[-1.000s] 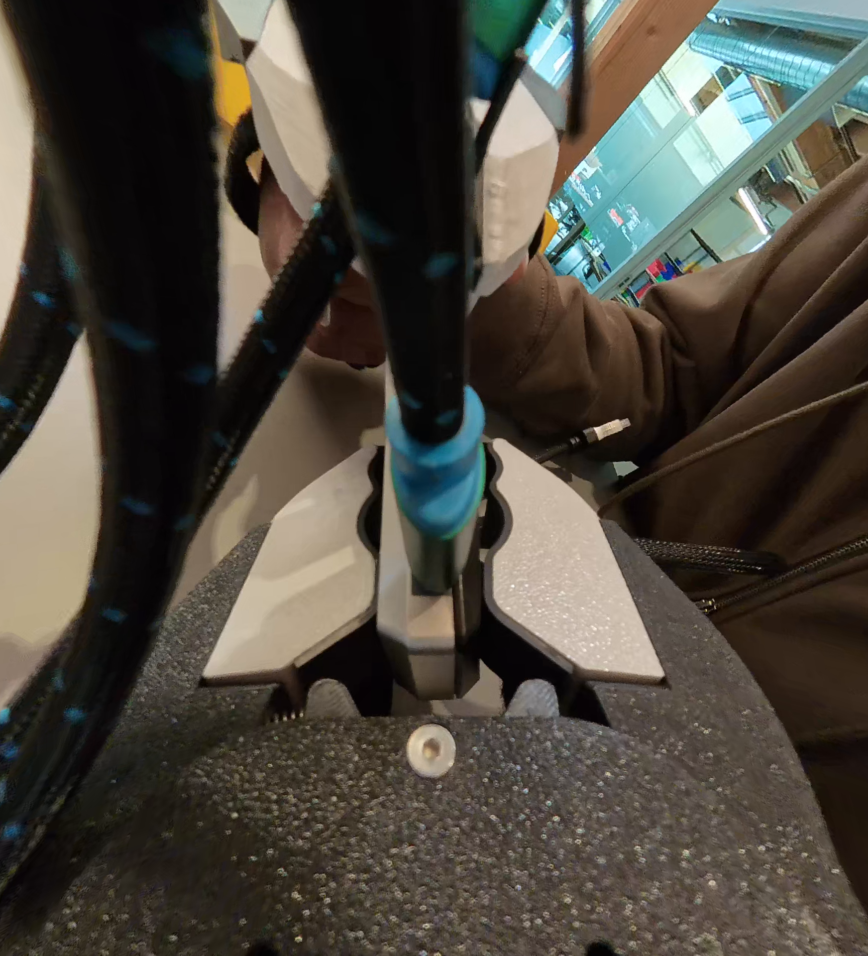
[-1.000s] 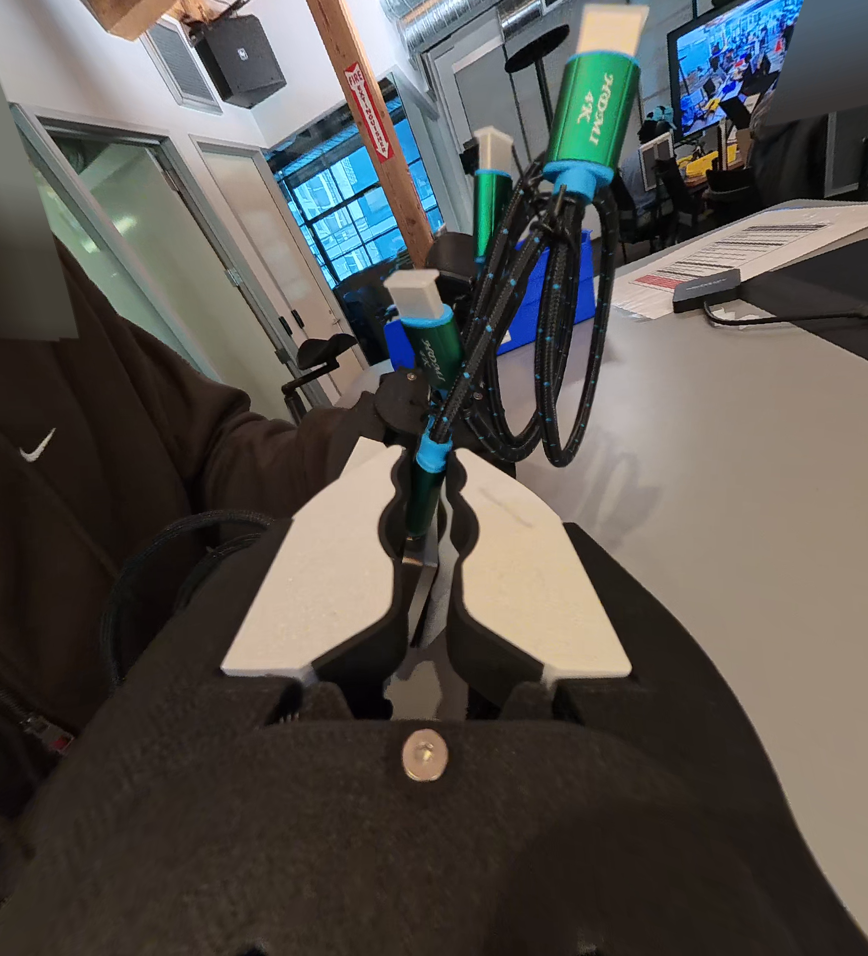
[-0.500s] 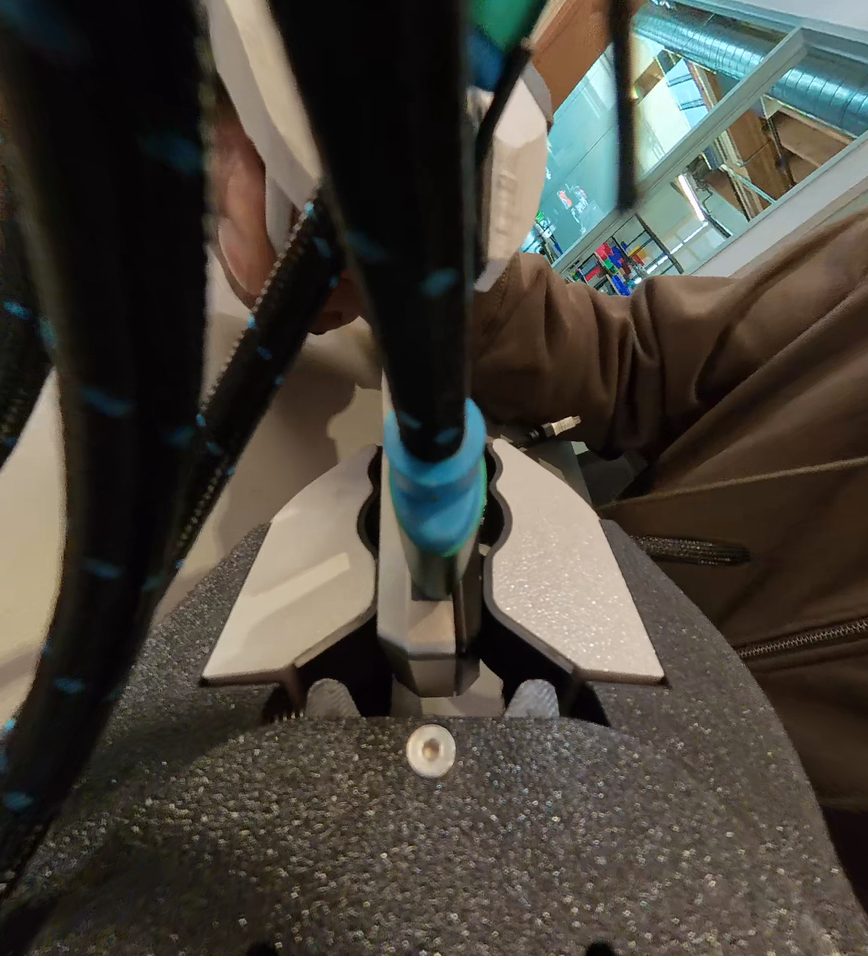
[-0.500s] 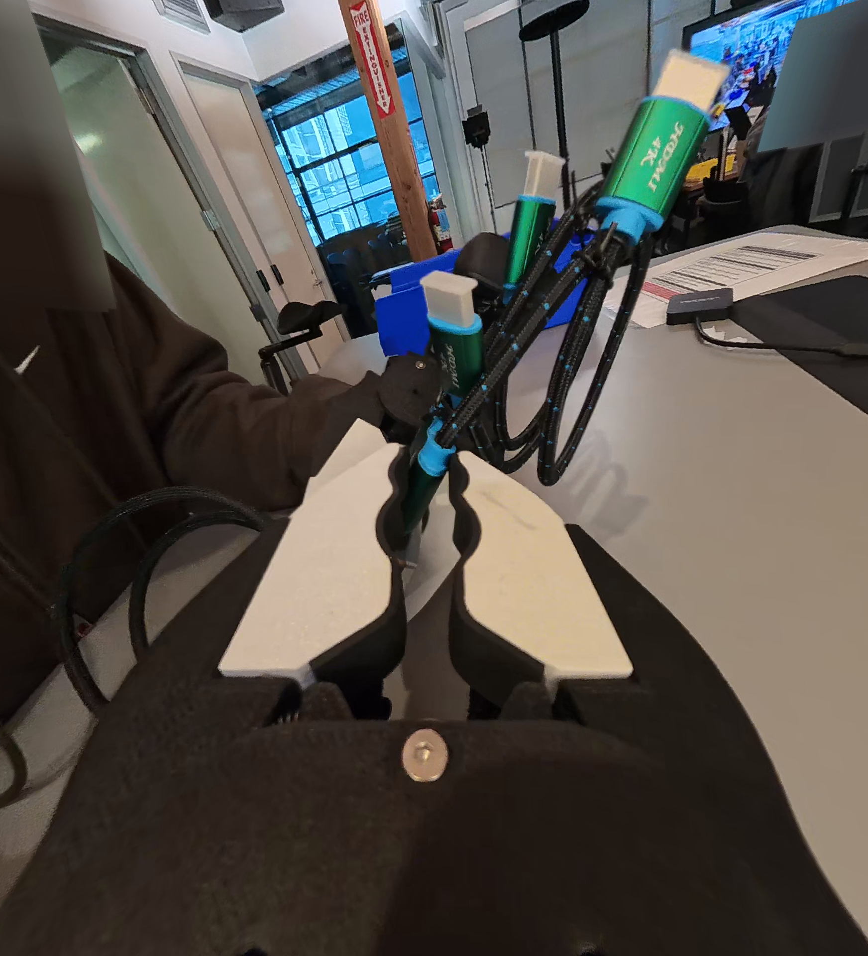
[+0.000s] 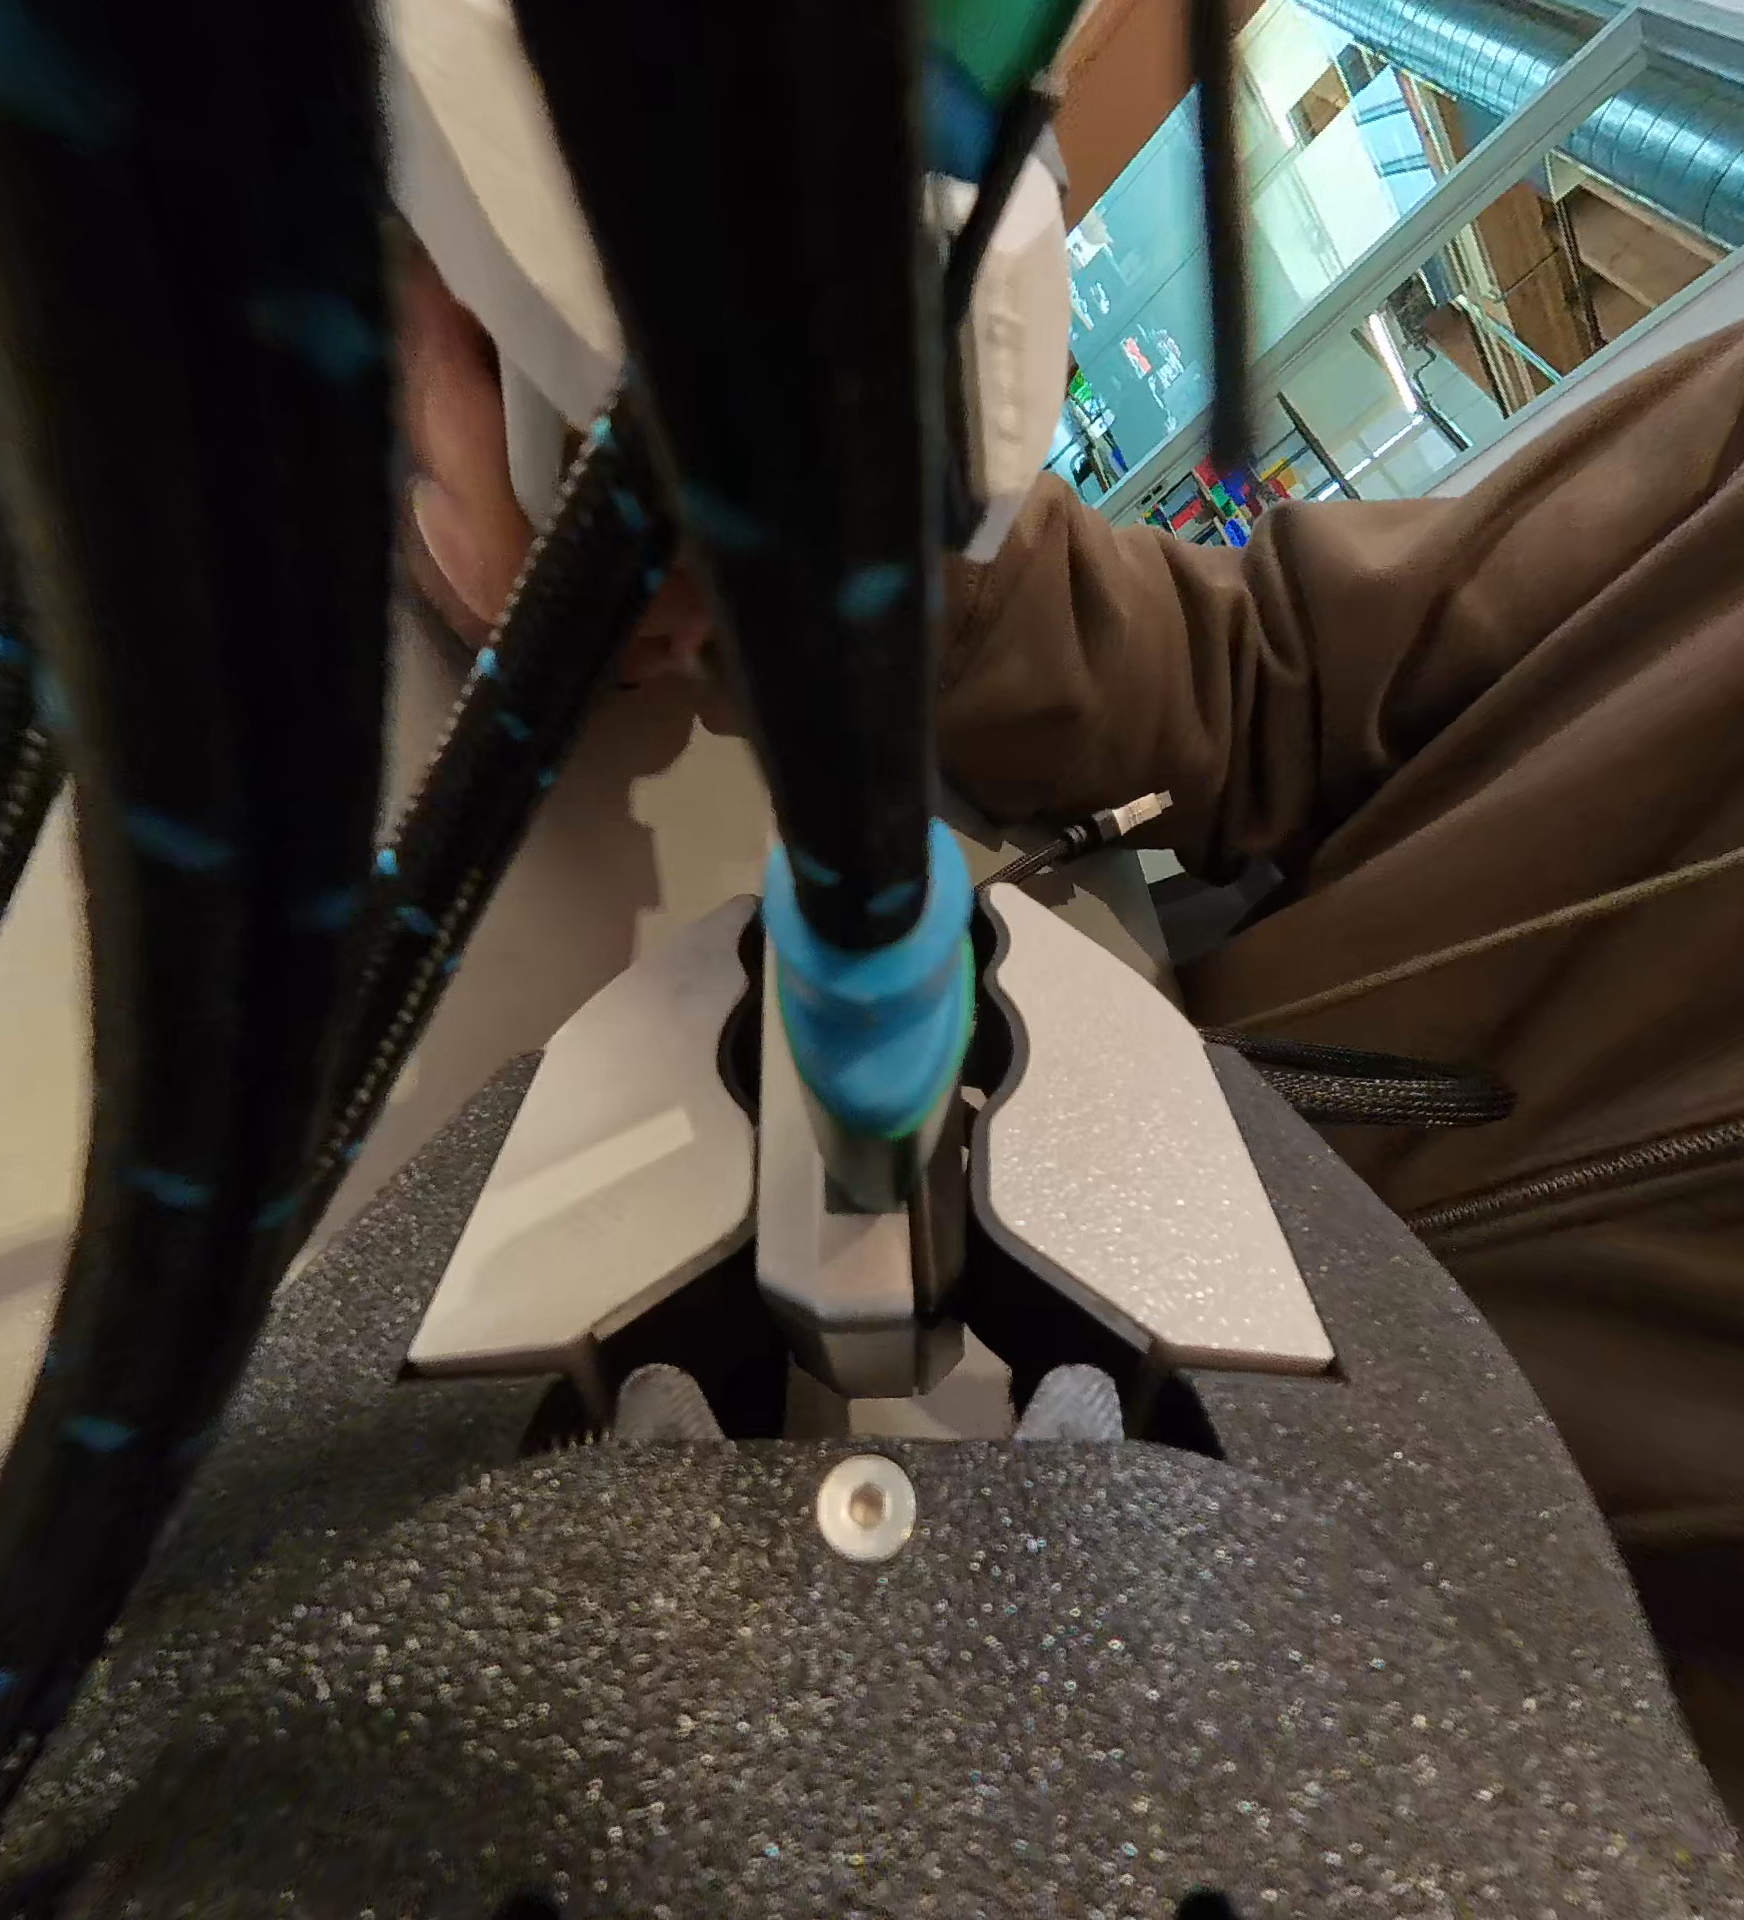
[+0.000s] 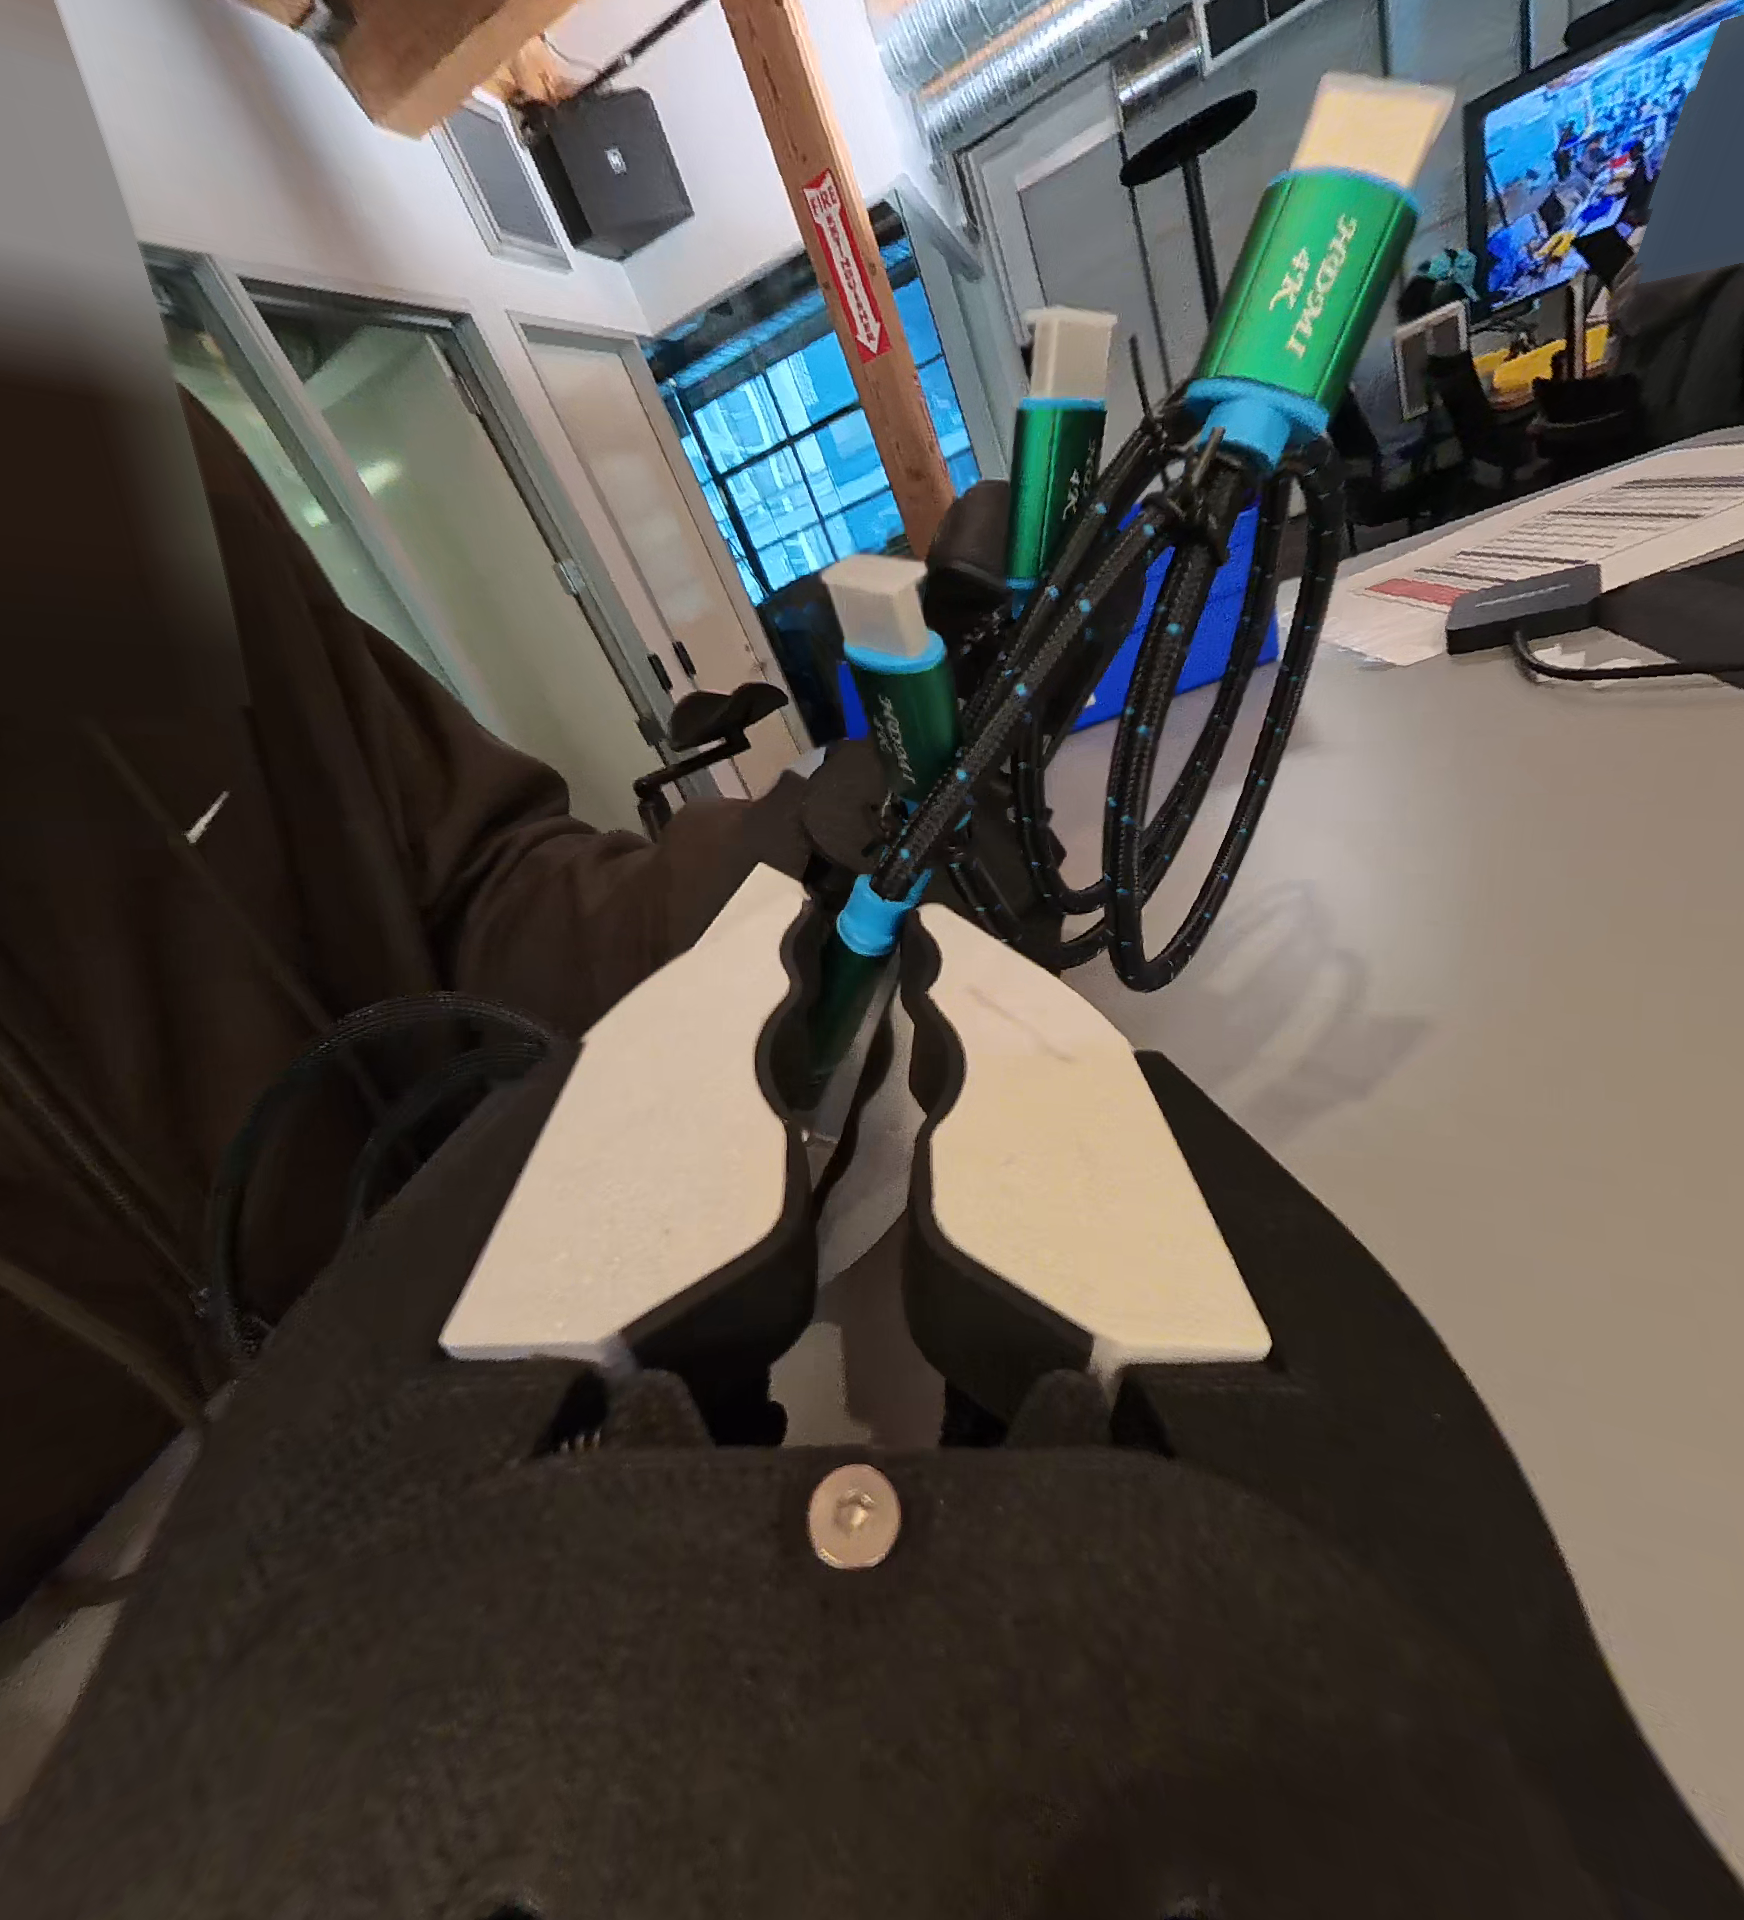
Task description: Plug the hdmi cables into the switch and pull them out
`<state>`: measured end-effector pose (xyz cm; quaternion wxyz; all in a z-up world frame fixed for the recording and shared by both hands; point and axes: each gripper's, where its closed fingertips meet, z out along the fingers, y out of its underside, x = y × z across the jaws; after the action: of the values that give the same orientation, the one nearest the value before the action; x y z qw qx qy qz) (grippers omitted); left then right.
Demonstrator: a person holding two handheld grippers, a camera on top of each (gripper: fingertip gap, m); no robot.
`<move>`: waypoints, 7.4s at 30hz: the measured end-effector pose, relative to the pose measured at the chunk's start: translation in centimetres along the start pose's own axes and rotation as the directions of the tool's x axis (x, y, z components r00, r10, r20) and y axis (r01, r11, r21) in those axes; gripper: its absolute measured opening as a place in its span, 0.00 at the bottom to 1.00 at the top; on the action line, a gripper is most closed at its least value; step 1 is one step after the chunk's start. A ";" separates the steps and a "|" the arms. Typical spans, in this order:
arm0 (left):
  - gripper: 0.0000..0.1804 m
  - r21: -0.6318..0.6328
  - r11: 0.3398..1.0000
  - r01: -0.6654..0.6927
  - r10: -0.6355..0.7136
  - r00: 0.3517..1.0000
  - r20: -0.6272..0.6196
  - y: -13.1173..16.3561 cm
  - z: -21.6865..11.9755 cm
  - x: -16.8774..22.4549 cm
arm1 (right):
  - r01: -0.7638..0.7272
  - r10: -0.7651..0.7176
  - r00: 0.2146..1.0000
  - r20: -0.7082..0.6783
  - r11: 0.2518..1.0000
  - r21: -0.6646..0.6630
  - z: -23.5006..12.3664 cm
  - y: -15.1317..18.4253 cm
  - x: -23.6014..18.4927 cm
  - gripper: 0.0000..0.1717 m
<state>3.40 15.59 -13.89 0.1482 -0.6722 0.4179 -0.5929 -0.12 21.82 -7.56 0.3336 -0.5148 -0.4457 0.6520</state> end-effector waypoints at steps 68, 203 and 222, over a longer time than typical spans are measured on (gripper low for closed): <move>0.20 0.356 0.935 0.002 0.003 1.000 -0.015 -4.3 -5.7 -1.1 | 0.174 -0.163 0.286 -0.944 0.978 -0.116 -30.4 -9.9 -23.1 0.05; 0.13 0.410 0.905 -0.118 0.085 0.992 0.098 -6.2 -4.1 -1.5 | -0.106 0.197 0.781 -0.592 0.977 0.186 -9.2 -7.2 6.3 0.07; 0.12 0.433 0.898 -0.072 0.034 0.995 0.093 -6.8 -5.0 -2.8 | 0.183 -0.271 0.429 -0.862 0.960 -0.211 -15.0 -9.3 -10.1 0.06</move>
<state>1.57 23.27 -9.75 0.3282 -0.6346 0.2862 -0.6385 16.71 19.86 3.72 0.5778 -0.7261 -0.3006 0.2205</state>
